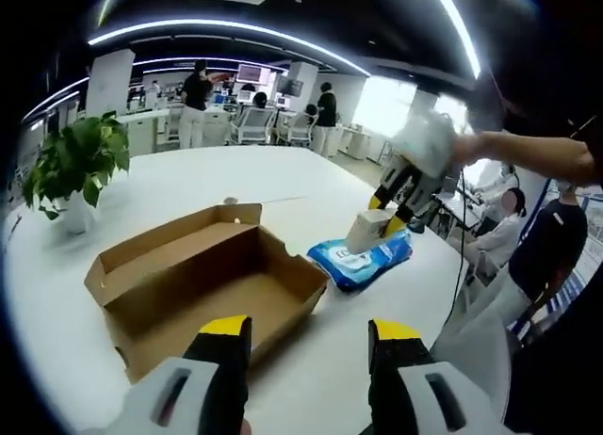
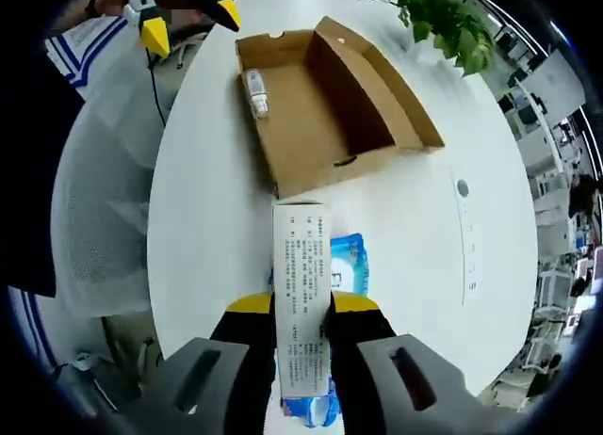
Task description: Operate the shoe box by opening the lid, removing the specified soft item, and placing it in the target area until the item is outside and the box remains undamaged.
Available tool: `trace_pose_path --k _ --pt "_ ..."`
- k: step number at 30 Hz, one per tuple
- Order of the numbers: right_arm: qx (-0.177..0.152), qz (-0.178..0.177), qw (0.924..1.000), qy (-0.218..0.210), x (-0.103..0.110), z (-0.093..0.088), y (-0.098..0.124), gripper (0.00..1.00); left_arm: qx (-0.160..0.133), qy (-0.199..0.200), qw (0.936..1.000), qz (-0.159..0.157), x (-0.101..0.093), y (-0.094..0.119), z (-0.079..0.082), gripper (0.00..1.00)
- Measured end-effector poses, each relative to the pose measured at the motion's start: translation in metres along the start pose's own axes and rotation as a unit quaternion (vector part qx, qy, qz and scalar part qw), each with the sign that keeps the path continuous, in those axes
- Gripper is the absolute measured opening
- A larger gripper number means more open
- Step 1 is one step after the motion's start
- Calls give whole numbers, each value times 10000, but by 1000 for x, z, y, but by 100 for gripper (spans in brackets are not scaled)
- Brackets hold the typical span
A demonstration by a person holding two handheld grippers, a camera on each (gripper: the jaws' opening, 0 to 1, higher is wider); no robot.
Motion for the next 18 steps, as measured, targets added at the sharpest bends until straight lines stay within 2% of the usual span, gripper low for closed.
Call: trace_pose_path --k 7,11,15,18 --pt "86 -82 9988 -473 12 -59 9 18 86 -144 9997 -185 -20 -19 5 51" --pt "122 -100 9977 -652 17 -86 13 18 121 -179 9995 -215 -28 -27 5 51" --pt "180 -112 9970 -741 19 -110 16 18 140 -177 9995 -202 -32 -30 4 51" --pt "183 -144 9964 -811 19 -119 20 18 155 -154 9996 -163 -32 -30 2 52"
Point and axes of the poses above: the point that each gripper's makers call its tool centre point, and the gripper's own axes: y roughly backward along the fingers, x roughly to its left, z roughly out of its top, the point moved 2 cm from there along y, roughly backward along the fingers, and after that the axes turned 6 degrees about -z, right-handed, at the moved point
